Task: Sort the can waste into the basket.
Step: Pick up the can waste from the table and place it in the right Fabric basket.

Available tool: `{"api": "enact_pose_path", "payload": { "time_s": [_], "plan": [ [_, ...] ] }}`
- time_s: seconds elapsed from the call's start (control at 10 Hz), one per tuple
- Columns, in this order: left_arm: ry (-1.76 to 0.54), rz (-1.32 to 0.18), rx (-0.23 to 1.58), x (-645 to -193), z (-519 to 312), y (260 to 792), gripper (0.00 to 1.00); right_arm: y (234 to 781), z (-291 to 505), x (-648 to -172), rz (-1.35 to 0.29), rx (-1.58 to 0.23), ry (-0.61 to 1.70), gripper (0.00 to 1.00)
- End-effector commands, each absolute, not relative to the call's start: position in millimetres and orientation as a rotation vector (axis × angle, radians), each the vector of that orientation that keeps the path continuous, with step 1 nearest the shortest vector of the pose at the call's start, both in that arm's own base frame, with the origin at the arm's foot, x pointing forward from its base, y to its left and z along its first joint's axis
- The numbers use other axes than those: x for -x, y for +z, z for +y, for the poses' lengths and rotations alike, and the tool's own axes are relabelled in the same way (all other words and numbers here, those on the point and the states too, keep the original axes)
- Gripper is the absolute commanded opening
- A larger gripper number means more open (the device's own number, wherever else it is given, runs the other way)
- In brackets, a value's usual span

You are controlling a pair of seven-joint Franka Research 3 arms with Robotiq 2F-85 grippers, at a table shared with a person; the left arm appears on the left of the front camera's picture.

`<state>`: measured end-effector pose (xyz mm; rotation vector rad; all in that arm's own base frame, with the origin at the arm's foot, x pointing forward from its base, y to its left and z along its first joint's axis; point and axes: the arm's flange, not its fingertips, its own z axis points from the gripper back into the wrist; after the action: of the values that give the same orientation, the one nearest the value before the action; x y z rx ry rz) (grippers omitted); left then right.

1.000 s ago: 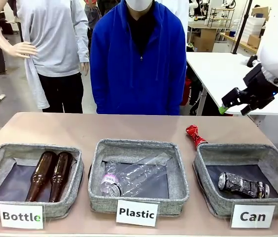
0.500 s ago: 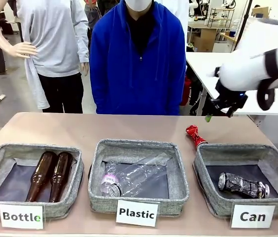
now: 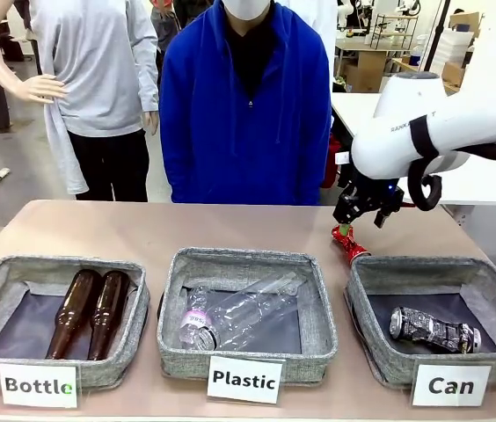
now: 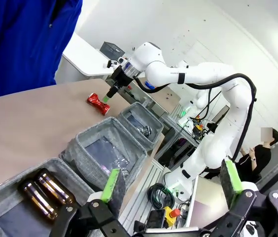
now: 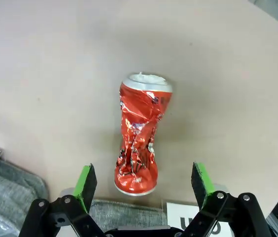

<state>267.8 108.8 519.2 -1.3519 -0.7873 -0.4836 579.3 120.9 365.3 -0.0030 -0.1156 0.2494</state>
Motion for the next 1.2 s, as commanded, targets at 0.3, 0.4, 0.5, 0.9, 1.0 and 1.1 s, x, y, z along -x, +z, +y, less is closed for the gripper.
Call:
{"api": "enact_pose_path", "payload": {
  "time_s": [0.3,0.4,0.5,0.9,1.0,1.1],
  "plan": [
    [-0.481,-0.799,1.369,-267,108,524,1.00,309,127,-596,-0.191,0.108,0.310,1.00],
    [-0.481,-0.799,1.369,-267,108,524,1.00,299,127,-599,-0.206,0.113,0.336,1.00],
    [-0.481,-0.799,1.369,-267,108,524,1.00,293,126,-600,-0.199,0.090,0.344,1.00],
    [-0.481,-0.799,1.369,-267,108,524,1.00,293,124,-600,-0.202,0.087,0.338,1.00],
    [-0.481,-0.799,1.369,-267,108,524,1.00,292,124,-600,-0.192,0.084,0.337,0.93],
    [-0.481,-0.799,1.369,-267,108,524,1.00,292,124,-601,-0.179,0.084,0.339,0.44]
  ]
}}
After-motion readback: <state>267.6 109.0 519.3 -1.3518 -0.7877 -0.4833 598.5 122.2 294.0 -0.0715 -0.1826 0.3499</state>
